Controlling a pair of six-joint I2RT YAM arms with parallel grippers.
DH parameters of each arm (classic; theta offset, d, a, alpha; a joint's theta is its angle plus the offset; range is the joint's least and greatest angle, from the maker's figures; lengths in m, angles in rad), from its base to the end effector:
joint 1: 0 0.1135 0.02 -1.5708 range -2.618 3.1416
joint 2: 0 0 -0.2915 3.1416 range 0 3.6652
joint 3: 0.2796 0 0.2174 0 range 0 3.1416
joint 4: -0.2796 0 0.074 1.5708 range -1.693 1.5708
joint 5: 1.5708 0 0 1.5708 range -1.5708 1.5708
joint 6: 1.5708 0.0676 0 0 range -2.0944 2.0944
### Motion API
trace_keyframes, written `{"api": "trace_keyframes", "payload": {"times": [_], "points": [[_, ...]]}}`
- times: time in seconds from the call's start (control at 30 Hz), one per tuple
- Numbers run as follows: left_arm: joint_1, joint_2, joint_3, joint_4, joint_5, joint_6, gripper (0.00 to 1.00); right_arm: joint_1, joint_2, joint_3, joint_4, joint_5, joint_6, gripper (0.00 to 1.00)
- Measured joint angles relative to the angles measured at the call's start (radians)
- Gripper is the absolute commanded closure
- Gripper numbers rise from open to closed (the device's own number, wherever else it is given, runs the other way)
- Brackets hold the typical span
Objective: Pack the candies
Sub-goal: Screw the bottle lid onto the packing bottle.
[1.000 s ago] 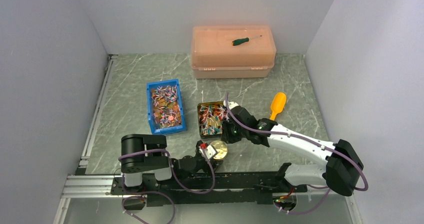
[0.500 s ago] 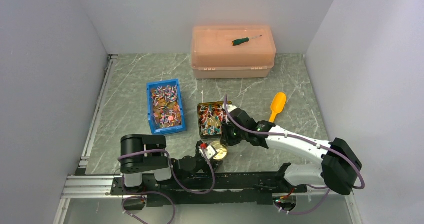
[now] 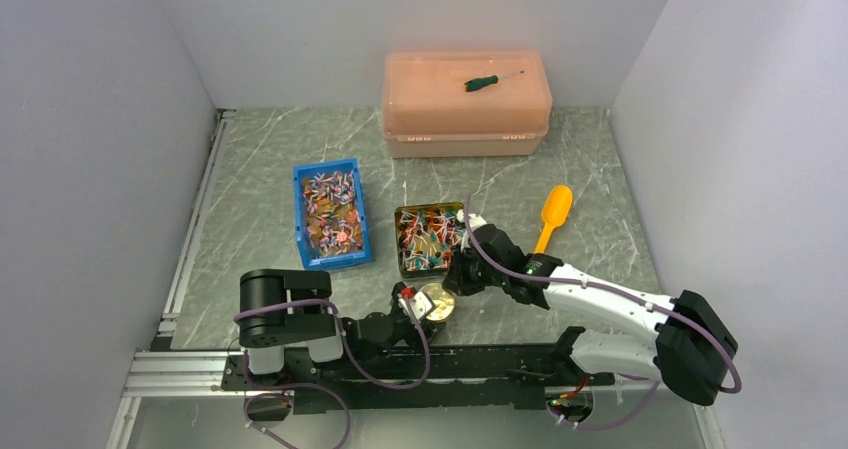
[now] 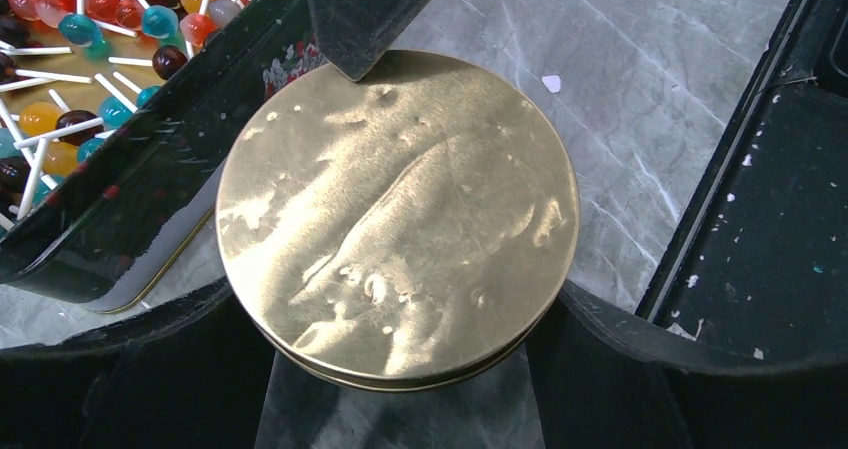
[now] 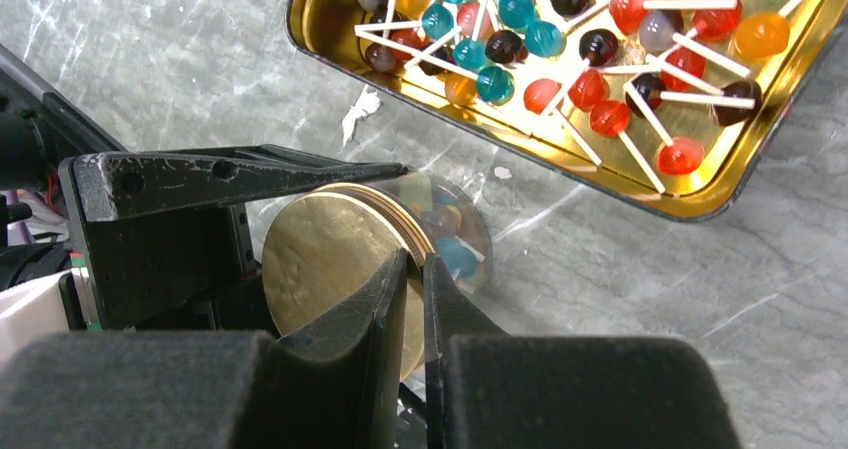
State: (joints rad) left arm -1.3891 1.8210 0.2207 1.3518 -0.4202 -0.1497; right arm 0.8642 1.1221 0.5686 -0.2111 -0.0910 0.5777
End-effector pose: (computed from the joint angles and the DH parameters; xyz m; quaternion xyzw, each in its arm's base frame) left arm 0.0773 -0.2680 0.1519 0.3441 0.7028 -0.2995 0.5459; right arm 0.1283 0.1598 0.2195 -0.1488 0.9069 0.2901 0.2667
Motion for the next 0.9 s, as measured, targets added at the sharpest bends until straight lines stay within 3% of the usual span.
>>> {"api": "trace_keyframes", "payload": {"times": [0.23, 0.7, 0.83, 0.9], "points": [[-0.005, -0.013, 0.006, -0.030, -0.006, -0.001, 0.78, 0.038, -0.078, -0.043, -0.025, 0.042, 0.037, 0.89], [-0.013, -0.018, 0.006, -0.037, -0.013, 0.003, 0.78, 0.245, -0.139, -0.037, -0.134, 0.278, 0.132, 0.89], [-0.013, -0.018, 0.006, -0.038, -0.014, 0.002, 0.78, 0.290, -0.127, -0.007, -0.202, 0.277, 0.146, 0.88], [-0.012, -0.018, 0.011, -0.042, -0.023, 0.003, 0.78, 0.324, -0.117, 0.003, -0.219, 0.206, 0.166, 0.88]]}}
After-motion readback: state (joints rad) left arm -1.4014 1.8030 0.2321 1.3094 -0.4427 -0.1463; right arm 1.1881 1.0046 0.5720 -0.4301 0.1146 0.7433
